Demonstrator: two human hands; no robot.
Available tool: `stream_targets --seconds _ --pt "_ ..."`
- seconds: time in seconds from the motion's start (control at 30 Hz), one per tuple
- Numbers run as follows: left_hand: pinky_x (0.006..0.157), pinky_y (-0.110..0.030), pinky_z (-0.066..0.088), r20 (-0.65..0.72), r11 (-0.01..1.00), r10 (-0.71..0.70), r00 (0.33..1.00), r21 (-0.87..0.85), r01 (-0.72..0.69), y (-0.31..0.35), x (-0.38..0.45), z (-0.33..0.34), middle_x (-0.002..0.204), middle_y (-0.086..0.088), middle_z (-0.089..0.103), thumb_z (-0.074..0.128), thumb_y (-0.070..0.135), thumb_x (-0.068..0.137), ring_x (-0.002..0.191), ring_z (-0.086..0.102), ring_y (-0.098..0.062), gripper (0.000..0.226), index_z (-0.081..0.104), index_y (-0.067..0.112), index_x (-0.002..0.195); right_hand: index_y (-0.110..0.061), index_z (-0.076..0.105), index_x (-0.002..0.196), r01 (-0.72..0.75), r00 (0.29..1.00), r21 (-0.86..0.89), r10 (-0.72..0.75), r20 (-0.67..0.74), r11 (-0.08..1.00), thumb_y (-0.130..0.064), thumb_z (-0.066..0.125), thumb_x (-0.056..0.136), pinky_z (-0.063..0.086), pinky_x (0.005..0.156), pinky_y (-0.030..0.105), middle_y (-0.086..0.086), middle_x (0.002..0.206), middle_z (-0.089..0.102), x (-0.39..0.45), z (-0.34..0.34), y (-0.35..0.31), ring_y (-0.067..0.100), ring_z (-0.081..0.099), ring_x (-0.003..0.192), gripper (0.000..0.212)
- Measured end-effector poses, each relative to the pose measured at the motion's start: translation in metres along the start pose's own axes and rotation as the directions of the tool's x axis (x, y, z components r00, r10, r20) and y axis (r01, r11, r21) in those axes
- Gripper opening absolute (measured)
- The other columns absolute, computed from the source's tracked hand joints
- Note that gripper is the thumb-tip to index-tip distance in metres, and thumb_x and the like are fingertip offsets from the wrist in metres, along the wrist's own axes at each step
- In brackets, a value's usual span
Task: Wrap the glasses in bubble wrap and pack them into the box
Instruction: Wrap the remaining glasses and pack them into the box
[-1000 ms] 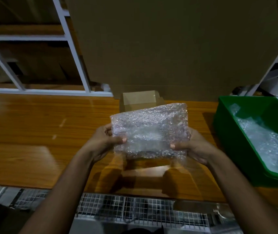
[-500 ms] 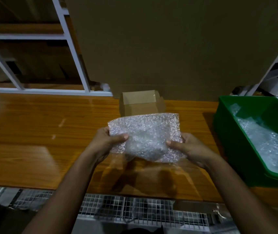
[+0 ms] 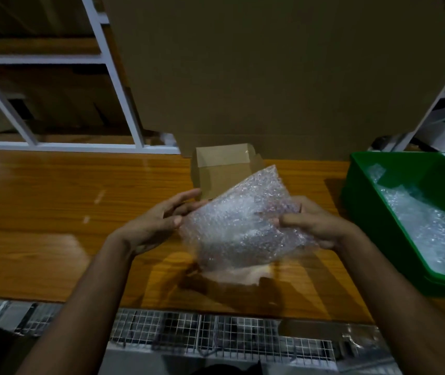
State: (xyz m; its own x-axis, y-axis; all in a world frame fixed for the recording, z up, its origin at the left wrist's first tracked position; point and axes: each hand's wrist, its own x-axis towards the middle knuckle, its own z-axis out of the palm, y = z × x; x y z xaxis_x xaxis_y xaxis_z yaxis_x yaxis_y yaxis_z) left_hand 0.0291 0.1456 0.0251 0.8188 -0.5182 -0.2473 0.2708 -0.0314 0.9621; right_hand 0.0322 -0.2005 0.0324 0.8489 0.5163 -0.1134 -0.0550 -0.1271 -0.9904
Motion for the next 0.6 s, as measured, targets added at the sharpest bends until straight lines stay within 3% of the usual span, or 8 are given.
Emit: stream_targets --seconds 0.1,0.2,0.27,0.33,0.4,0.43,0.5,0.6 --pt "0.106 -0.039 0.048 0.066 0.971 -0.067 0.996 0.235 0.050 0.016 0.013 0.025 0.143 0.007 0.057 0.089 0.042 0.064 0.130 0.056 -0.014 0.093 0.045 0.032 0.146 -0.011 0.065 0.095 0.000 0.997 -0.020 0.001 0.079 1.000 -0.030 0.070 0.064 0.054 0.075 0.023 -0.005 0.087 0.072 0.005 0.002 -0.012 0.009 0.069 0.085 0.036" --pt "0.105 -0.042 0.049 0.063 0.940 -0.058 0.996 0.339 0.034 0.015 0.025 0.051 0.129 -0.004 0.068 0.078 0.020 0.083 0.119 0.065 -0.021 0.054 0.059 0.012 0.133 -0.003 0.064 0.105 -0.016 0.996 0.108 0.006 0.095 0.994 -0.026 0.077 0.064 0.057 0.082 0.038 0.007 0.098 0.069 0.009 -0.001 -0.017 0.022 0.068 0.093 0.048" --pt "0.101 -0.045 0.051 -0.078 0.974 0.011 0.997 0.225 0.007 0.006 0.030 0.064 0.118 -0.009 0.073 0.075 0.019 0.081 0.111 0.069 -0.026 0.043 0.066 0.005 0.120 -0.004 0.064 0.121 -0.073 0.981 0.425 -0.012 0.194 0.902 -0.029 0.080 0.076 0.056 0.091 0.046 0.016 0.117 0.068 0.007 -0.003 -0.015 0.032 0.066 0.107 0.054" --pt "0.095 -0.046 0.055 -0.235 0.998 0.070 0.969 0.021 -0.067 -0.004 0.032 0.075 0.114 -0.014 0.073 0.074 0.016 0.082 0.107 0.070 -0.032 0.038 0.066 0.001 0.116 -0.008 0.058 0.135 -0.090 0.954 0.756 -0.163 0.254 0.648 -0.044 0.060 0.094 0.042 0.108 0.049 0.017 0.136 0.059 0.003 -0.002 -0.004 0.033 0.056 0.127 0.055" --pt "0.087 -0.042 0.059 -0.346 0.985 0.080 0.935 -0.115 -0.127 -0.015 0.034 0.085 0.111 -0.015 0.074 0.071 0.013 0.085 0.103 0.071 -0.032 0.034 0.066 0.000 0.116 -0.009 0.049 0.144 -0.054 0.970 0.838 -0.172 0.174 0.542 -0.060 0.064 0.086 0.033 0.114 0.055 0.019 0.148 0.049 -0.002 0.005 0.011 0.038 0.044 0.138 0.079" --pt "0.083 -0.039 0.059 -0.393 0.981 0.067 0.917 -0.142 -0.133 -0.020 0.035 0.089 0.110 -0.013 0.075 0.072 0.014 0.086 0.102 0.072 -0.029 0.034 0.066 0.001 0.116 -0.009 0.046 0.146 -0.029 0.982 0.815 -0.135 0.130 0.578 -0.065 0.074 0.074 0.034 0.113 0.059 0.020 0.149 0.047 -0.005 0.011 0.018 0.039 0.043 0.139 0.095" --pt "0.074 -0.032 0.057 -0.481 0.983 0.030 0.876 -0.145 -0.114 -0.028 0.037 0.097 0.106 -0.006 0.077 0.079 0.020 0.080 0.098 0.074 -0.020 0.041 0.068 0.005 0.115 -0.010 0.048 0.144 -0.013 1.000 0.619 0.002 0.018 0.785 -0.067 0.084 0.056 0.043 0.106 0.058 0.014 0.145 0.054 -0.010 0.031 0.028 0.035 0.052 0.133 0.110" --pt "0.067 -0.032 0.057 -0.509 0.991 0.010 0.861 -0.113 -0.078 -0.033 0.035 0.102 0.101 -0.006 0.078 0.084 0.023 0.072 0.092 0.075 -0.023 0.045 0.069 0.006 0.111 -0.010 0.056 0.132 -0.017 0.968 0.323 0.096 -0.231 0.946 -0.049 0.088 0.060 0.057 0.091 0.041 0.006 0.120 0.072 -0.006 0.052 0.028 0.022 0.070 0.109 0.088"
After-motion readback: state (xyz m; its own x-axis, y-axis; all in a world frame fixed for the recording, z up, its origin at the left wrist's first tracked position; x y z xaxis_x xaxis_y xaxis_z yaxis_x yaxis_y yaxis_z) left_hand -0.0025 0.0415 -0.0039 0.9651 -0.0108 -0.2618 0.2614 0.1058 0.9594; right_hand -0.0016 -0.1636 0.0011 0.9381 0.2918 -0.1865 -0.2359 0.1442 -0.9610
